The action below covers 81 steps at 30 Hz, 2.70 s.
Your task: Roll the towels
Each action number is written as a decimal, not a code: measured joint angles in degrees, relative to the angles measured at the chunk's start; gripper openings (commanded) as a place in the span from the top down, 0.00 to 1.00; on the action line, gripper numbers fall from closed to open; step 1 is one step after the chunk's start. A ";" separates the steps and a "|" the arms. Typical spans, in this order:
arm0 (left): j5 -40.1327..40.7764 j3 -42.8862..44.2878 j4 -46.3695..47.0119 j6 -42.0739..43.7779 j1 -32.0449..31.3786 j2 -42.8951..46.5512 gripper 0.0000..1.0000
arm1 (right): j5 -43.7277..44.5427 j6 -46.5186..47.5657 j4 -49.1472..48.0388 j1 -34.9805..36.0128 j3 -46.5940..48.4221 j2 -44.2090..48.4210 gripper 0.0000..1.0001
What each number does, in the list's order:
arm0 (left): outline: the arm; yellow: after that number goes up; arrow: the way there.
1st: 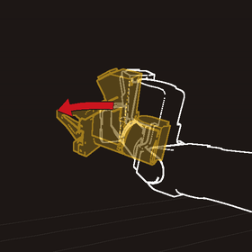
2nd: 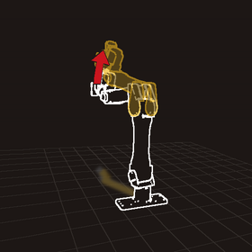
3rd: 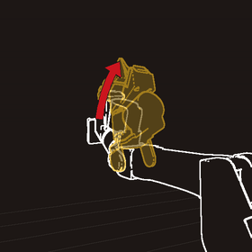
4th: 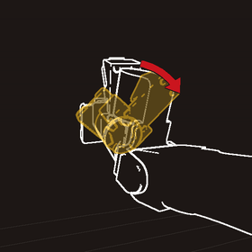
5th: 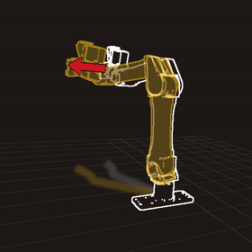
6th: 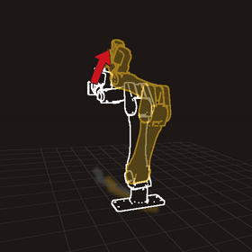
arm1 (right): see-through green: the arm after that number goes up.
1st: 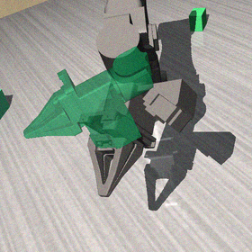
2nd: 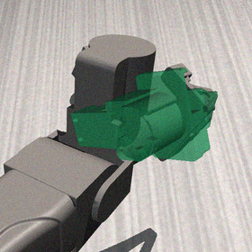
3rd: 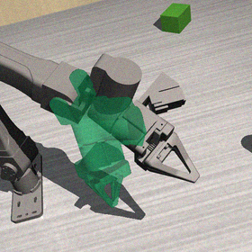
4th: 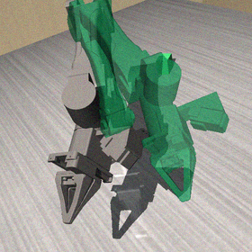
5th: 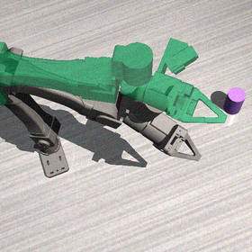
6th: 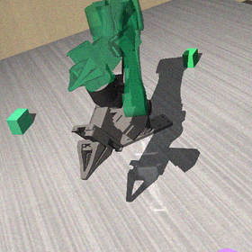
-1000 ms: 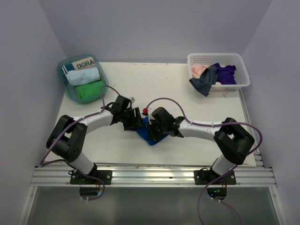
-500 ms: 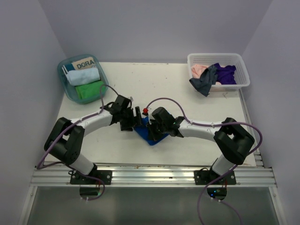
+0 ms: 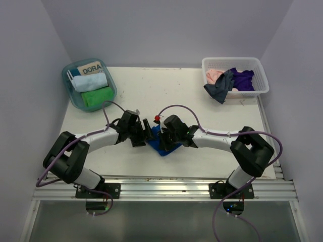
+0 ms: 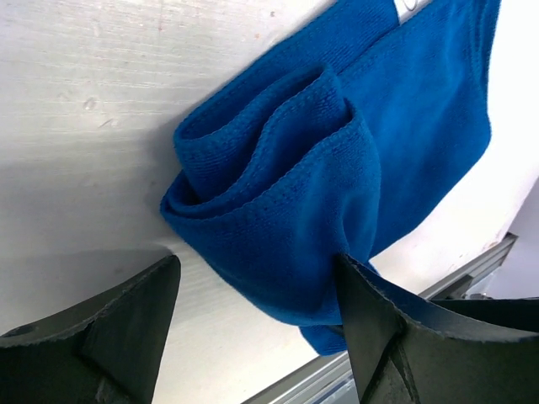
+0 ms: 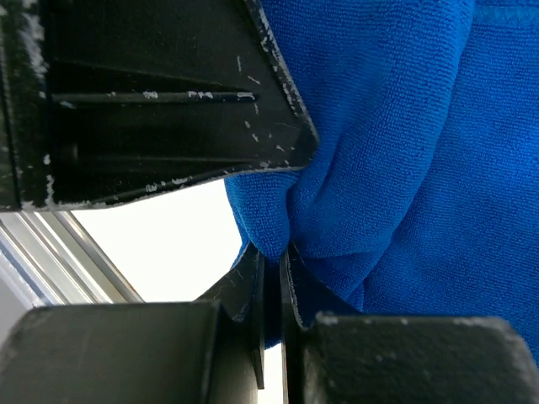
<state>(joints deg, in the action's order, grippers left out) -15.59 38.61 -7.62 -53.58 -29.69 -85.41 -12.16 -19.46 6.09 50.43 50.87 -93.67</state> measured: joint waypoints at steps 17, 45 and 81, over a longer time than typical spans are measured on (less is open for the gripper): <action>1.75 -0.96 6.64 -4.66 -0.22 -3.28 0.92 | 0.87 0.20 0.15 -0.15 -0.37 1.25 0.80; 1.92 4.07 -4.11 -4.44 -0.48 -4.26 1.00 | 26.71 10.36 10.19 15.37 10.23 -3.93 0.31; 0.35 5.11 -9.11 -3.58 5.31 5.55 0.57 | -1.42 -9.55 -14.91 -1.68 -7.17 0.07 1.00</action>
<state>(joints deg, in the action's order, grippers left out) -15.25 43.72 -16.73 -57.17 -24.38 -79.85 -13.58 -29.02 -8.82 48.75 43.70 -93.60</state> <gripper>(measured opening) 0.439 0.081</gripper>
